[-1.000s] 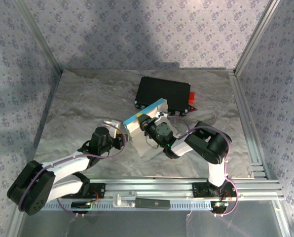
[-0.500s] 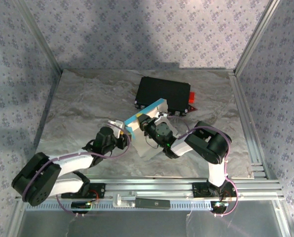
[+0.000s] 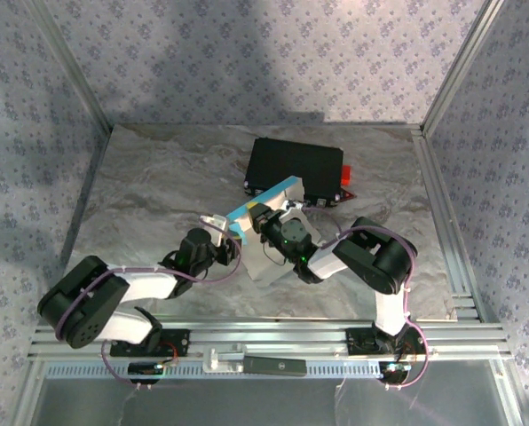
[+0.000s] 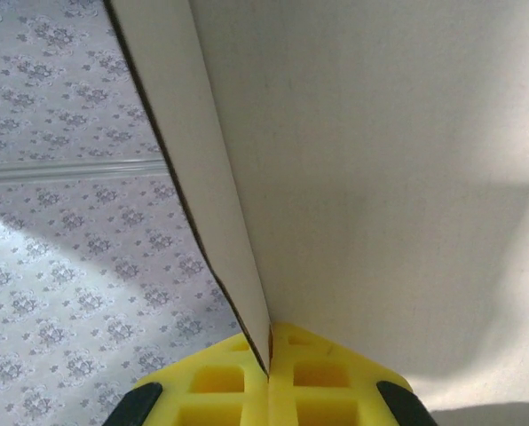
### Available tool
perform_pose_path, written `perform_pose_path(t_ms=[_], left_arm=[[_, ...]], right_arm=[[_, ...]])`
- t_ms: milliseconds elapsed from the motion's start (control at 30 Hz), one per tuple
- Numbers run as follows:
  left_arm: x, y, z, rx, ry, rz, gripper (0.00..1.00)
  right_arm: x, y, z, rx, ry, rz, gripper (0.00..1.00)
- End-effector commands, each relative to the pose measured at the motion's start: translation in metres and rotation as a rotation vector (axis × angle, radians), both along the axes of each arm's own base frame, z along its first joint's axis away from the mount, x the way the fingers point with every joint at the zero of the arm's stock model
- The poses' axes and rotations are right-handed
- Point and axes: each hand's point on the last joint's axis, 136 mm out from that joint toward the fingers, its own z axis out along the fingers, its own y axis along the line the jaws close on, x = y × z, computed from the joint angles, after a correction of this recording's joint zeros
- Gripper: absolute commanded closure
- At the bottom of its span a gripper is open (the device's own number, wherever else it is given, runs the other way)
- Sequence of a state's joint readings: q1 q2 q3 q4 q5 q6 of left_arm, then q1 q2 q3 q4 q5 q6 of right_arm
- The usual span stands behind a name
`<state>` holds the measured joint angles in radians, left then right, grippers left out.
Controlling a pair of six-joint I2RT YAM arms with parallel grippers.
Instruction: Fold the paper box
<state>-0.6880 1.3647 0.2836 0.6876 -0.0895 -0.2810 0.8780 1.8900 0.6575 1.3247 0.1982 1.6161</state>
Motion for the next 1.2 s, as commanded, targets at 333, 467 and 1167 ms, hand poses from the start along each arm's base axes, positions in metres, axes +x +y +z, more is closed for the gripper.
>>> perform_pose_path(t_ms=[333, 467, 1167], left_arm=[[0.022, -0.009, 0.024, -0.036, -0.136, 0.092, 0.43], [0.027, -0.003, 0.024, -0.065, -0.18, 0.146, 0.44], [0.056, -0.022, 0.017, -0.06, -0.153, 0.243, 0.9]], right_arm=[[0.01, -0.013, -0.035, -0.053, 0.11, -0.06, 1.0], [0.011, -0.014, -0.034, -0.047, 0.113, -0.062, 1.0], [0.012, -0.016, -0.039, -0.032, 0.142, -0.07, 1.0]])
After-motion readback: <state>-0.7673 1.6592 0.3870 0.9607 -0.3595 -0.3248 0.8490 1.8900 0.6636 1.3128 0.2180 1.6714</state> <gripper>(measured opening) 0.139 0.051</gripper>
